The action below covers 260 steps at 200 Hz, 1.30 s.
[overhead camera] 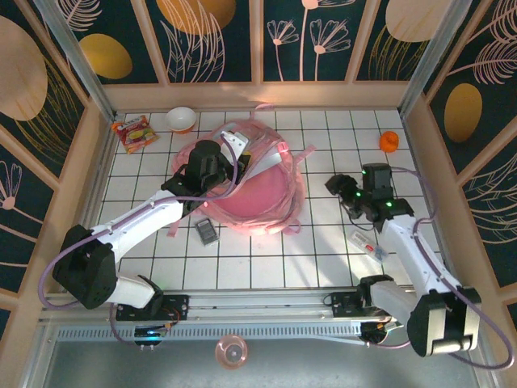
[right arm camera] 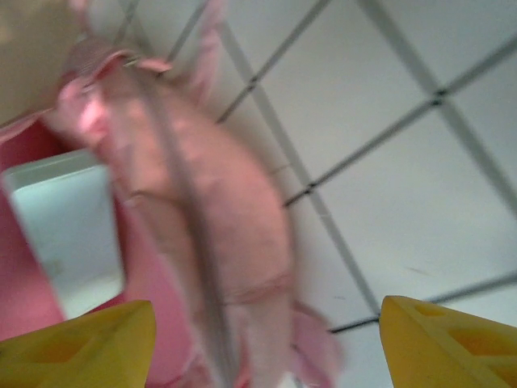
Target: Pack books, pencil case, and school supplies into a backpack
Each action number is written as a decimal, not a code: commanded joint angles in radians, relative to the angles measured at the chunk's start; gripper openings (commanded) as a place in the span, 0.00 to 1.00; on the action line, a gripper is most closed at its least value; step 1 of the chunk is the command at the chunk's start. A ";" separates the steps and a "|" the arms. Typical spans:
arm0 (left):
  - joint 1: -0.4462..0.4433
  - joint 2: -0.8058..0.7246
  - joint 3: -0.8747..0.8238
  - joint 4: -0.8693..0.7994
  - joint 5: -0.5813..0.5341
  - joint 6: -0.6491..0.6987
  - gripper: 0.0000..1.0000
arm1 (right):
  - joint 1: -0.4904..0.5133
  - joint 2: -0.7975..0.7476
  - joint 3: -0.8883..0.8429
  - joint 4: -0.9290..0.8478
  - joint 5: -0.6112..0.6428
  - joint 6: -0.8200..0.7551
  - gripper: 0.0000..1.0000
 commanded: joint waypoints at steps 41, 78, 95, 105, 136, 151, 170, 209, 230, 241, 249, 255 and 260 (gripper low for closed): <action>-0.005 -0.031 0.017 0.137 0.018 -0.001 0.00 | 0.226 0.347 0.134 0.552 -0.075 0.223 0.73; -0.005 -0.030 0.019 0.139 0.024 0.003 0.00 | 0.318 0.484 0.188 0.664 -0.003 0.293 0.74; -0.005 -0.027 0.020 0.139 0.029 0.004 0.00 | 0.355 0.525 0.200 0.716 0.054 0.316 0.74; -0.006 -0.026 0.019 0.140 0.031 0.005 0.00 | 0.378 0.550 0.215 0.732 0.078 0.322 0.74; -0.005 -0.022 0.020 0.140 0.038 0.003 0.00 | 0.410 0.634 0.283 0.719 0.132 0.326 0.74; -0.005 -0.020 0.020 0.140 0.038 0.002 0.00 | 0.419 0.669 0.304 0.703 0.160 0.341 0.74; -0.005 -0.018 0.022 0.138 0.039 0.001 0.00 | 0.427 0.708 0.331 0.672 0.206 0.358 0.74; -0.005 -0.015 0.022 0.136 0.038 -0.004 0.00 | 0.424 0.783 0.402 0.589 0.241 0.333 0.70; -0.005 -0.018 0.020 0.134 0.035 0.000 0.00 | 0.419 0.765 0.373 0.561 0.264 0.323 0.62; -0.003 -0.020 0.020 0.132 0.032 0.004 0.00 | 0.419 0.742 0.341 0.558 0.270 0.323 0.58; -0.003 -0.020 0.019 0.130 0.029 0.005 0.00 | 0.420 0.722 0.310 0.560 0.271 0.323 0.57; -0.003 -0.022 0.019 0.130 0.029 0.006 0.00 | 0.423 0.704 0.289 0.559 0.271 0.327 0.56; -0.003 -0.023 0.019 0.128 0.027 0.007 0.00 | 0.423 0.689 0.268 0.558 0.270 0.329 0.56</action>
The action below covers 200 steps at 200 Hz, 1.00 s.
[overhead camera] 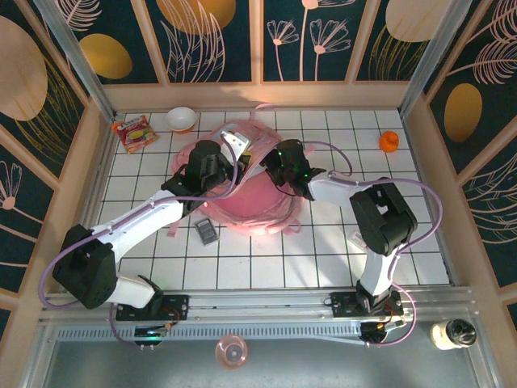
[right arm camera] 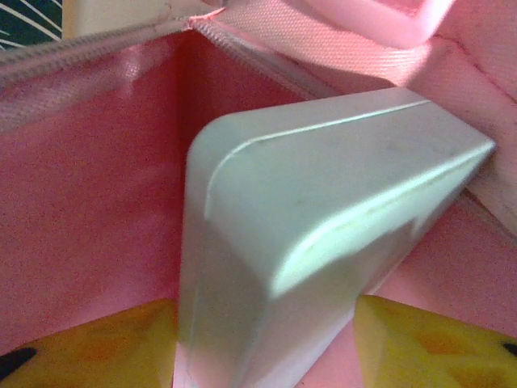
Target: Pack books, pencil case, and school supplies into a backpack
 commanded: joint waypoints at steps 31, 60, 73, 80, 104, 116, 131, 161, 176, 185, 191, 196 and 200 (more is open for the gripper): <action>-0.003 -0.030 0.014 0.128 0.016 0.010 0.00 | 0.025 -0.162 -0.179 -0.083 0.047 -0.013 0.59; -0.003 -0.034 0.006 0.132 0.017 0.010 0.00 | 0.022 -0.225 -0.283 0.095 -0.024 -0.014 0.67; -0.004 -0.032 0.008 0.134 0.020 0.004 0.00 | 0.007 -0.201 -0.292 0.163 -0.073 -0.001 0.67; -0.003 -0.032 0.010 0.133 0.023 0.001 0.00 | 0.004 -0.182 -0.285 0.183 -0.092 0.006 0.67; -0.003 -0.035 0.013 0.134 0.024 -0.004 0.00 | 0.011 -0.120 -0.250 0.209 -0.119 0.032 0.62; -0.003 -0.038 0.011 0.135 0.021 -0.002 0.00 | 0.011 -0.091 -0.240 0.253 -0.129 0.041 0.57; -0.003 -0.041 0.009 0.133 0.020 0.000 0.00 | 0.011 -0.048 -0.199 0.286 -0.140 0.038 0.48; -0.003 -0.041 0.007 0.137 0.026 -0.010 0.00 | 0.017 0.073 -0.059 0.309 -0.175 0.023 0.33; -0.004 -0.041 0.007 0.140 0.026 -0.011 0.00 | 0.023 0.146 0.007 0.354 -0.201 0.038 0.31; -0.004 -0.042 0.010 0.141 0.025 -0.011 0.00 | 0.028 0.186 0.046 0.379 -0.214 0.053 0.31; -0.003 -0.041 0.012 0.141 0.023 -0.011 0.00 | 0.031 0.213 0.071 0.392 -0.224 0.061 0.30; -0.003 -0.040 0.013 0.141 0.022 -0.009 0.00 | 0.034 0.234 0.091 0.400 -0.232 0.067 0.30; -0.004 -0.041 0.014 0.140 0.020 -0.009 0.00 | 0.035 0.247 0.105 0.408 -0.236 0.071 0.30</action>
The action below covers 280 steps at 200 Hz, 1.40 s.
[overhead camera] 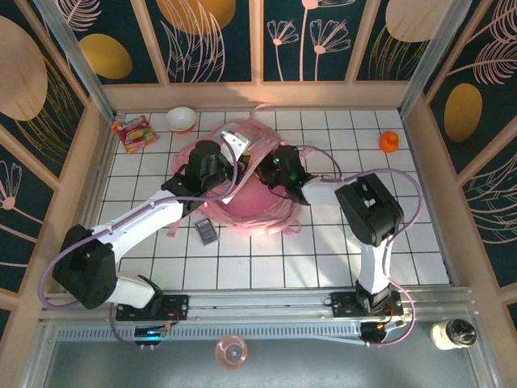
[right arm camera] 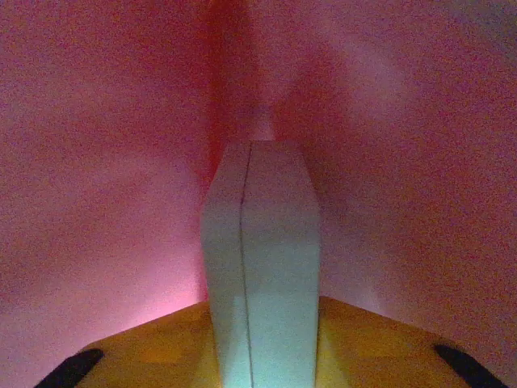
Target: Pack books, pencil case, and school supplies into a backpack
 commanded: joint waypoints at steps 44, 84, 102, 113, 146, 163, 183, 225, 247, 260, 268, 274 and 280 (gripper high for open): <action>-0.004 -0.045 0.020 0.128 0.000 -0.003 0.00 | 0.009 0.092 0.096 0.051 -0.041 0.008 0.51; -0.001 -0.049 0.010 0.119 -0.034 -0.008 0.00 | -0.014 -0.072 -0.029 -0.056 -0.035 -0.087 0.62; 0.001 -0.052 0.001 0.125 -0.053 -0.020 0.00 | -0.016 -0.147 -0.057 -0.159 -0.023 -0.138 0.64; 0.002 -0.054 -0.004 0.126 -0.059 -0.028 0.00 | -0.018 -0.187 -0.067 -0.232 -0.013 -0.168 0.65; 0.002 -0.051 -0.016 0.128 -0.063 -0.041 0.00 | -0.032 -0.303 -0.092 -0.446 0.014 -0.239 0.65; 0.004 -0.052 -0.016 0.130 -0.066 -0.046 0.00 | -0.046 -0.376 -0.101 -0.599 0.049 -0.266 0.65; 0.004 -0.051 -0.047 0.135 -0.070 -0.054 0.00 | -0.066 -0.477 -0.129 -0.796 0.092 -0.295 0.64; 0.005 -0.044 -0.055 0.137 -0.069 -0.062 0.00 | -0.298 -0.677 -0.251 -1.217 0.135 -0.371 0.64; 0.004 -0.040 -0.054 0.138 -0.064 -0.068 0.00 | -0.465 -0.802 -0.317 -1.362 0.168 -0.436 0.66; 0.005 -0.036 -0.052 0.140 -0.058 -0.069 0.00 | -0.560 -0.859 -0.357 -1.413 0.186 -0.475 0.67; 0.004 -0.034 -0.051 0.141 -0.055 -0.070 0.00 | -0.610 -0.881 -0.382 -1.427 0.187 -0.496 0.67; 0.004 -0.032 -0.052 0.143 -0.052 -0.069 0.00 | -0.640 -0.890 -0.402 -1.428 0.182 -0.512 0.67; 0.004 -0.028 -0.049 0.144 -0.050 -0.070 0.00 | -0.665 -0.894 -0.421 -1.423 0.173 -0.525 0.67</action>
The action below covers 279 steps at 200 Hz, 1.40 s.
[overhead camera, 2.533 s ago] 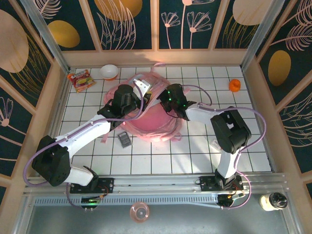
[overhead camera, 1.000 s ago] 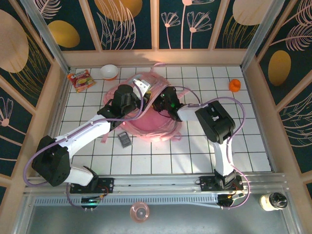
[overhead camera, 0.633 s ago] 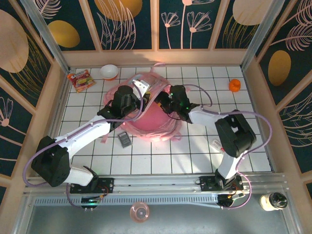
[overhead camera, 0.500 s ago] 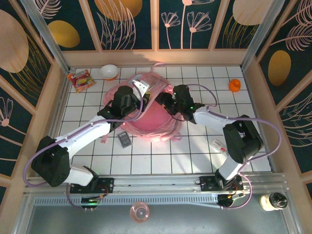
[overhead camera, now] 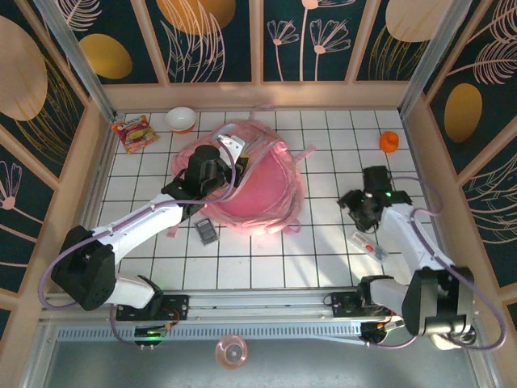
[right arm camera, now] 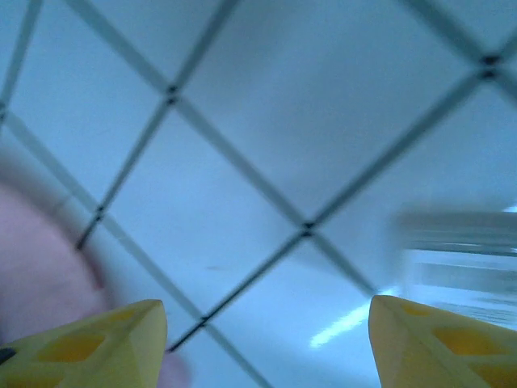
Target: Pack books, pencil case, and school supplies into a backpack
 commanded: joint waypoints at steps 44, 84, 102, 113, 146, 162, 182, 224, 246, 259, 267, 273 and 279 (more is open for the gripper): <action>0.002 -0.011 0.020 0.093 0.009 -0.014 0.00 | -0.131 -0.008 -0.147 -0.019 -0.015 -0.096 0.67; 0.004 -0.019 0.009 0.097 0.002 -0.005 0.00 | -0.126 0.026 -0.173 0.109 -0.032 -0.088 0.67; 0.003 -0.017 0.011 0.097 0.002 -0.008 0.00 | -0.125 0.065 -0.178 0.194 -0.089 -0.073 0.67; 0.004 -0.016 0.012 0.100 0.004 -0.009 0.00 | -0.113 0.100 -0.164 0.244 -0.106 -0.065 0.67; 0.004 -0.013 0.020 0.110 0.004 -0.014 0.00 | -0.037 0.239 -0.043 0.331 -0.102 -0.075 0.66; 0.003 -0.009 0.024 0.118 0.001 -0.015 0.00 | -0.007 0.308 0.044 0.334 -0.092 -0.097 0.66; 0.004 -0.006 0.026 0.116 -0.002 -0.013 0.00 | 0.010 0.359 0.153 0.264 -0.055 -0.144 0.66; 0.004 -0.011 0.024 0.103 -0.008 0.001 0.00 | -0.018 0.436 0.310 0.060 0.009 -0.414 0.66; 0.005 -0.016 0.020 0.100 -0.014 0.013 0.00 | -0.035 0.478 0.328 0.035 0.050 -0.560 0.67; 0.004 -0.015 0.022 0.098 -0.014 0.016 0.00 | -0.074 0.521 0.330 0.048 0.012 -0.587 0.68; 0.004 -0.015 0.025 0.097 -0.011 0.015 0.00 | -0.108 0.551 0.329 0.056 -0.016 -0.586 0.68; 0.005 -0.012 0.025 0.097 -0.009 0.015 0.00 | -0.130 0.570 0.328 0.063 -0.035 -0.582 0.68; 0.005 -0.014 0.025 0.098 -0.010 0.012 0.00 | -0.148 0.584 0.323 0.070 -0.052 -0.580 0.68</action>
